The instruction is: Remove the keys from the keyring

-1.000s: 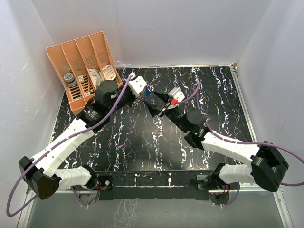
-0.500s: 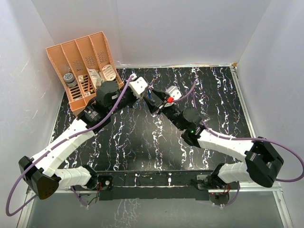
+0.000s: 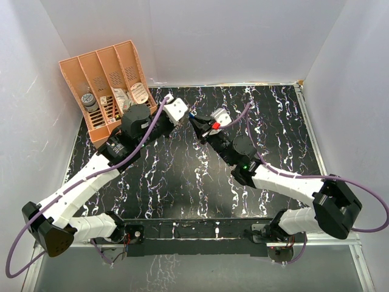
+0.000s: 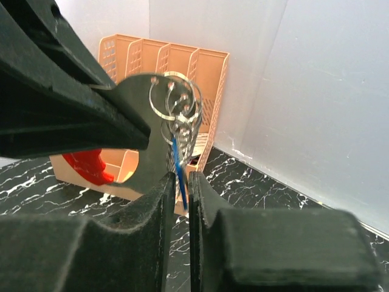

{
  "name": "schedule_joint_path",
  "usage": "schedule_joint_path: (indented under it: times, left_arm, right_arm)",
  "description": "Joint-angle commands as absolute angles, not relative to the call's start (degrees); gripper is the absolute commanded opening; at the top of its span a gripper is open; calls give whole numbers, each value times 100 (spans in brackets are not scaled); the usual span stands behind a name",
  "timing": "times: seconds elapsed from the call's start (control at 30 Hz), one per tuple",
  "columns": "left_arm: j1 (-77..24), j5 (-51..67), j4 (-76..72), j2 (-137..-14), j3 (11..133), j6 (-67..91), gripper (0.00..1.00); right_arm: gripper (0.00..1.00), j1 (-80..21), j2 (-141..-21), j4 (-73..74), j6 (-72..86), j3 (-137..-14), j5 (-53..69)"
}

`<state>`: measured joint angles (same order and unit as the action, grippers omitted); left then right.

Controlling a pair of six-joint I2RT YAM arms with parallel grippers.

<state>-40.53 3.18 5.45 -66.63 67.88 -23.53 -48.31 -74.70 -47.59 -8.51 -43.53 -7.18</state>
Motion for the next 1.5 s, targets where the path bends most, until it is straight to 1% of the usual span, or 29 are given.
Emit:
schedule_joint_path:
  times: [0.0,0.1,0.2,0.47,0.7,1.0,1.2,1.33,1.4,1.47]
  left_arm:
    - [-4087,-79,137,-6448,6880,-2491,0]
    - [-4081,-208,190,-6560,7032,-2549,0]
    - [-4087,-245,198,-6617,7122,-2521,0]
    - [-4092,-488,245,-6542,7099,-2505,0]
    - [-4086,-474,228,-6440,6937,-2406,0]
    - [-4093,-466,211,-6372,6864,-2347,0]
    - [-4092,-471,234,-6329,6851,-2321,0]
    - [-4095,-609,210,-6293,6709,-2299,0]
    - [-4090,-696,116,-6254,6566,-2294,2]
    - [-4087,-779,6,-6219,6440,-2281,9]
  right_arm:
    - [10,-4843,-7400,-4670,-817,-4650,-752]
    - [0,-4843,-7329,-4470,-858,-4619,-890]
    - [0,-4843,-7172,-4345,-984,-4530,-1045]
    - [0,-4843,-6572,-3902,-1367,-4470,-1923]
    - [0,-4843,-6336,-3088,-1676,-4931,-2101]
    - [0,-4843,-6087,-3397,-1841,-4639,-1950]
    - [0,-4843,-6205,-3133,-1812,-4822,-1997]
    - [0,-4841,-6245,-2823,-2088,-5023,-2185]
    - [0,-4843,-6269,-2607,-2308,-5146,-2301]
    - [0,-4843,-6318,-2171,-2512,-5425,-2435]
